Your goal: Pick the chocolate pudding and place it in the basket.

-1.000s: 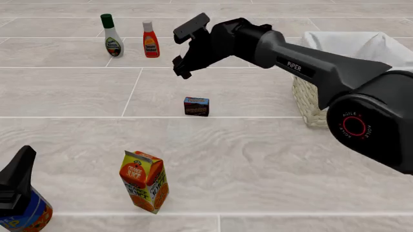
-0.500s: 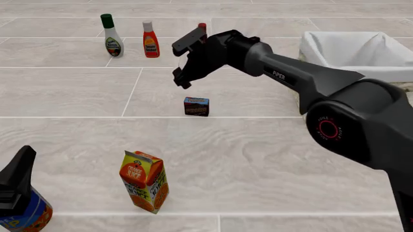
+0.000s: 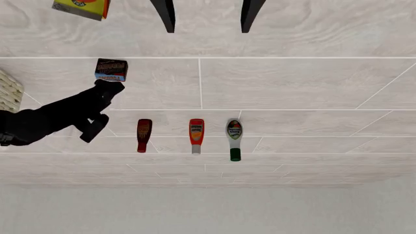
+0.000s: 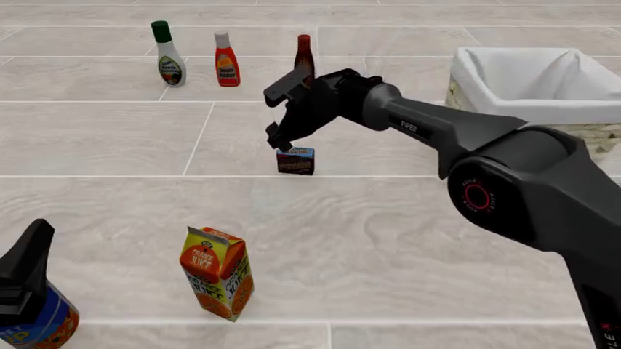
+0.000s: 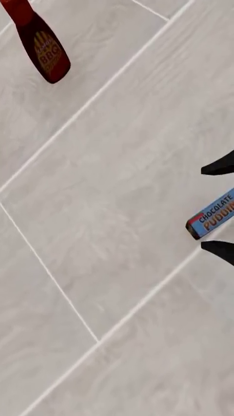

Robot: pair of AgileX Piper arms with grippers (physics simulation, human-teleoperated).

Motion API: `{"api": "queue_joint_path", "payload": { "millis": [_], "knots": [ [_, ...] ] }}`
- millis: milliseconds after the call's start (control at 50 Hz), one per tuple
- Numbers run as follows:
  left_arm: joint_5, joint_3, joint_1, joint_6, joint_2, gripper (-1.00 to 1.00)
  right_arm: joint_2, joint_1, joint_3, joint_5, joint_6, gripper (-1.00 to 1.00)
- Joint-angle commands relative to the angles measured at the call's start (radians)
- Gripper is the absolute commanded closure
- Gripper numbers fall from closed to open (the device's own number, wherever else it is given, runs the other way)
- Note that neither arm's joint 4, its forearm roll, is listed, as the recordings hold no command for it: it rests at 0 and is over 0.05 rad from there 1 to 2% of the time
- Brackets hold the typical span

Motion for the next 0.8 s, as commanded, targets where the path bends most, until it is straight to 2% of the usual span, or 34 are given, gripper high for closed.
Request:
{"api": "queue_joint_path", "payload": {
  "millis": [20,460,800],
  "knots": [
    [0.0,0.0,0.0,0.0,0.0,-1.0,0.018,0.0,0.018,-0.016,-0.002,-1.0],
    [0.0,0.0,0.0,0.0,0.0,-1.0,0.059,-0.008,0.03,-0.043,0.0,-1.0],
    [0.0,0.0,0.0,0.0,0.0,-1.0,0.098,0.004,0.028,-0.053,0.024,-1.0]
  ]
}}
